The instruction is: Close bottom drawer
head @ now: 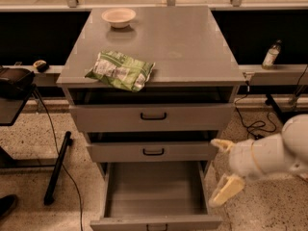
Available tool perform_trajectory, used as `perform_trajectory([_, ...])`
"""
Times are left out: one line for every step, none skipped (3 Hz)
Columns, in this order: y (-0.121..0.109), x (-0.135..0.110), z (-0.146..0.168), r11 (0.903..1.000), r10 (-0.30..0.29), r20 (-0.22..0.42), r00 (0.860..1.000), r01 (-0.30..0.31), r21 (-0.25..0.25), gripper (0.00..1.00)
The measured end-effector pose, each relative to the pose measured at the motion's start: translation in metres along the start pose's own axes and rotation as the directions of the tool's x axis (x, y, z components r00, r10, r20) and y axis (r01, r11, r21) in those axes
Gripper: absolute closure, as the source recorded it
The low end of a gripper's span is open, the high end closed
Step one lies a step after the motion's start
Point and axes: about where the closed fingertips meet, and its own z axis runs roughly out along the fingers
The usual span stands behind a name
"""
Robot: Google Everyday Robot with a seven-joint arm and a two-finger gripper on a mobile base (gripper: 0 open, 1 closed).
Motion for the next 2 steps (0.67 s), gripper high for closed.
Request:
perform_trajectory([0.008, 0.058, 0.061, 0.9989, 0.047, 0.096, 0.994, -0.047, -0.008, 0.0])
perform_trajectory([-0.009, 0.058, 0.07, 0.9996, -0.023, 0.219, 0.975, 0.019, 0.02, 0.0])
